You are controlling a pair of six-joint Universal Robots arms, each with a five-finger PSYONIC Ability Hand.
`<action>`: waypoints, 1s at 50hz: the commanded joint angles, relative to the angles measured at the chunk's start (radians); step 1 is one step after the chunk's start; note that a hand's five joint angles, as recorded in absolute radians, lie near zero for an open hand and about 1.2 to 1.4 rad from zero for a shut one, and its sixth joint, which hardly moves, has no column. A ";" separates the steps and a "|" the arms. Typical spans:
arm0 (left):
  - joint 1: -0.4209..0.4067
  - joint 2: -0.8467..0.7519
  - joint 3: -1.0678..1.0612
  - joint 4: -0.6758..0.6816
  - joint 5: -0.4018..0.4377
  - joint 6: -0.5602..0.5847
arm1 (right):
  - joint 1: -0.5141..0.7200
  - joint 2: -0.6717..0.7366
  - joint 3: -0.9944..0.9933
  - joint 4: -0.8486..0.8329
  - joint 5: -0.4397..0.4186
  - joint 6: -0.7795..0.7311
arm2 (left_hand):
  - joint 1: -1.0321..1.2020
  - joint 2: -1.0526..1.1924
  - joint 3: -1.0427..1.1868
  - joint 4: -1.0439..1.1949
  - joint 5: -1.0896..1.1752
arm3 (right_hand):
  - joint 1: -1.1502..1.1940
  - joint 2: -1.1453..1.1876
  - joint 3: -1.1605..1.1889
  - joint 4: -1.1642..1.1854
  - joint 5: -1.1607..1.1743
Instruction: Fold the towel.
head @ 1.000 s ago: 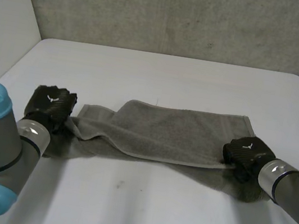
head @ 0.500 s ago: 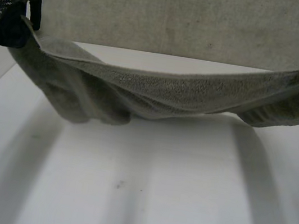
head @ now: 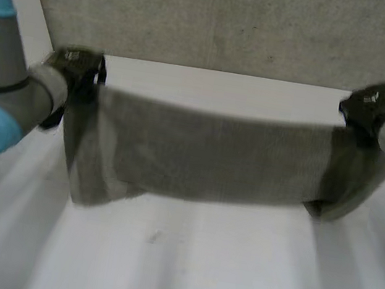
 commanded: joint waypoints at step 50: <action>0.192 0.301 -0.677 0.347 0.136 -0.209 | -0.102 -0.047 0.626 -0.318 -0.152 0.357 | 0.199 0.178 0.180 0.179 0.191 | -0.286 -0.107 -0.107 -0.110 -0.105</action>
